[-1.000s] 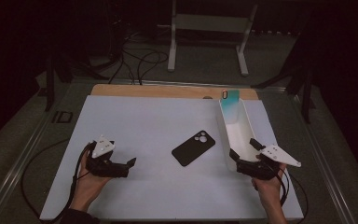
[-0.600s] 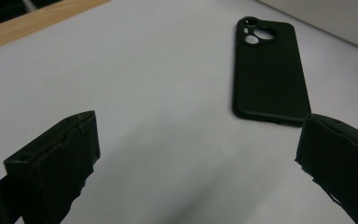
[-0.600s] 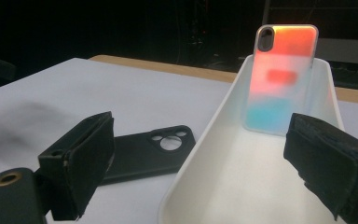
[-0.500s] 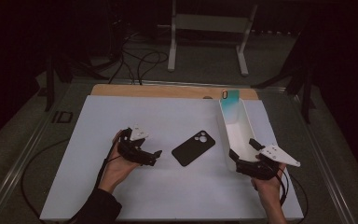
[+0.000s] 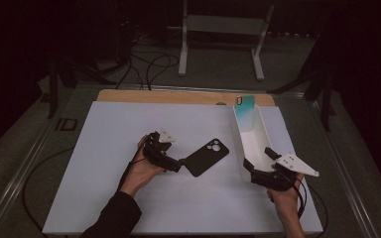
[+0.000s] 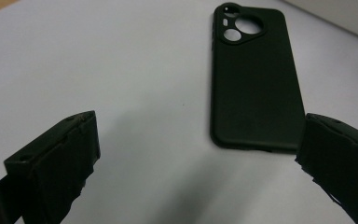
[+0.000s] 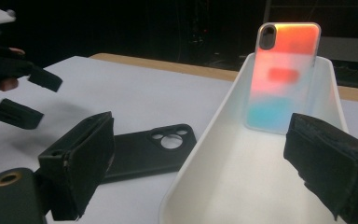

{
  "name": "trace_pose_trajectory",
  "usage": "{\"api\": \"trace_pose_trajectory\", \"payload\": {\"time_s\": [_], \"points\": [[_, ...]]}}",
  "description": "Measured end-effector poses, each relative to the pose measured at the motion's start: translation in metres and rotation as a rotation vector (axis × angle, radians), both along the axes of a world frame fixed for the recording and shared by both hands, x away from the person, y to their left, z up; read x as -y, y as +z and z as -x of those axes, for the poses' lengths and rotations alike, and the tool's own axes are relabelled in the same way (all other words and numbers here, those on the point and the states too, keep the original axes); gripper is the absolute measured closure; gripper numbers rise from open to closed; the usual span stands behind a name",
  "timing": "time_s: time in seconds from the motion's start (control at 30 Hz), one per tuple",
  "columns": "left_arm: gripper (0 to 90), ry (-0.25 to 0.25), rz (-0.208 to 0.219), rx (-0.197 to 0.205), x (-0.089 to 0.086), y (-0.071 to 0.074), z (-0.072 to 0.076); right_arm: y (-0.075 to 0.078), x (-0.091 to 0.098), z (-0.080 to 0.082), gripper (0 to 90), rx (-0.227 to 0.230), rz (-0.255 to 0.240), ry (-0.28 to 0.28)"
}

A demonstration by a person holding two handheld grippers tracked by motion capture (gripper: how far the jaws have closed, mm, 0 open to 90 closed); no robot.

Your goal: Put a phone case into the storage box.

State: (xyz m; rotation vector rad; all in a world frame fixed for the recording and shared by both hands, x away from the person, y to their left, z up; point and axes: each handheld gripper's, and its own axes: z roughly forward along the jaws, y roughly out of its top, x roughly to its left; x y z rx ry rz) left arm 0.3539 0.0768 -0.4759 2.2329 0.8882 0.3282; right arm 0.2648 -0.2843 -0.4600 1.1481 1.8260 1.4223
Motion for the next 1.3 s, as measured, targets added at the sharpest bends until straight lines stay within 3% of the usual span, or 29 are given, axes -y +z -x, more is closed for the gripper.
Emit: {"api": "trace_pose_trajectory", "payload": {"time_s": [0.43, 0.93, 1.07, 1.3], "points": [[0.0, -0.042, -0.015, -0.035, 0.028, -0.010, -0.012, 0.000, 0.001, 0.000, 8.7, -0.002, -0.003, -0.003], [0.0, -0.096, -0.030, -0.090, 0.058, -0.024, -0.014, -0.001, 0.001, 0.000, 8.7, -0.004, 0.004, -0.003], [0.0, -0.113, -0.060, -0.114, 0.068, -0.031, -0.013, -0.001, 0.001, 0.000, 8.7, -0.004, 0.006, -0.002], [0.0, -0.121, -0.068, -0.146, 0.075, -0.039, -0.015, -0.002, 0.003, -0.001, 8.7, -0.004, 0.004, -0.008]]}}
